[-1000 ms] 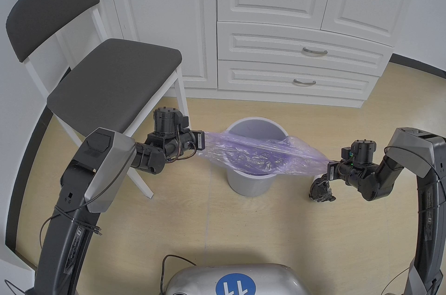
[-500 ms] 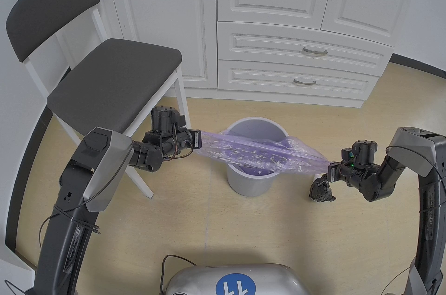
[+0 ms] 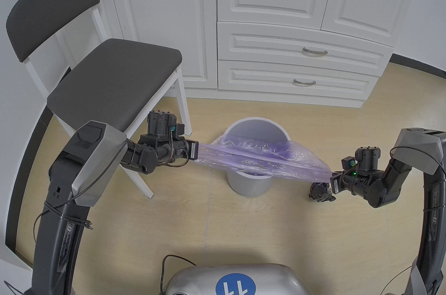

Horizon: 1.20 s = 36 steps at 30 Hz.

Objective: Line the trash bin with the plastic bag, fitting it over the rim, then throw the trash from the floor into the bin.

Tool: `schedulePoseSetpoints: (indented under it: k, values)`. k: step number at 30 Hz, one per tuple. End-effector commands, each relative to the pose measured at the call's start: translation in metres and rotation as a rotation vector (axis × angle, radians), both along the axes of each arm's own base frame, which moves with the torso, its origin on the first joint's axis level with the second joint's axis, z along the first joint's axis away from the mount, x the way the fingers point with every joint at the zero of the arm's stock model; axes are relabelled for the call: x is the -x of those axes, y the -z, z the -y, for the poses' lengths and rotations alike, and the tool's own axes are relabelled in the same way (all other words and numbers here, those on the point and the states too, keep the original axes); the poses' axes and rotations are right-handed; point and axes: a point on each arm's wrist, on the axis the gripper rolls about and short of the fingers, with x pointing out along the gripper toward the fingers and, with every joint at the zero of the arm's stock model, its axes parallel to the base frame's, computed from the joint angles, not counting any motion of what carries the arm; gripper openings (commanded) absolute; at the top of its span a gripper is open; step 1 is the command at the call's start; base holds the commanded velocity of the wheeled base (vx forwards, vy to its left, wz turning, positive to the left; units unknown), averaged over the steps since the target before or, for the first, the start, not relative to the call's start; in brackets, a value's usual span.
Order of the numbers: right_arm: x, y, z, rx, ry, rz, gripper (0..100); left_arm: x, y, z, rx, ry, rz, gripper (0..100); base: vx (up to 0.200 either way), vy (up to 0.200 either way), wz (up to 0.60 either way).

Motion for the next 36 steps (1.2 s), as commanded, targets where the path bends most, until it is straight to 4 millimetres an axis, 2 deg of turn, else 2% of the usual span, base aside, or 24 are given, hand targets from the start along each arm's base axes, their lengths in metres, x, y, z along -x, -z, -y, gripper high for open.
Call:
schedulePoseSetpoints:
  k: [1, 7, 17, 24, 31, 36]
  values:
    - [0.003, -0.003, -0.003, 0.0, -0.01, -0.002, 0, 0.004, -0.01, 0.0, 0.0, 0.009, 0.003, 0, 0.0, 0.0, 0.0]
    - [0.007, -0.014, -0.003, 0.0, -0.01, 0.015, 0, 0.008, -0.022, -0.002, -0.001, 0.006, -0.003, 0, 0.0, 0.0, 0.0]
    - [0.015, -0.02, -0.002, 0.024, -0.022, 0.012, 0, 0.018, -0.02, -0.004, -0.059, 0.037, -0.014, 0, 0.0, 0.0, 0.0]
    - [0.023, -0.028, -0.002, 0.05, -0.039, 0.01, 0, 0.027, -0.027, -0.007, -0.074, 0.044, -0.029, 0, 0.0, 0.0, 0.0]
    - [0.026, -0.016, -0.005, 0.068, -0.06, -0.039, 0, 0.028, -0.014, -0.005, -0.107, 0.066, -0.049, 0, 0.0, 0.0, 0.0]
    - [0.021, 0.001, -0.011, 0.068, -0.077, -0.075, 0, 0.025, 0.013, 0.004, -0.121, 0.083, -0.093, 0, 0.0, 0.0, 0.0]
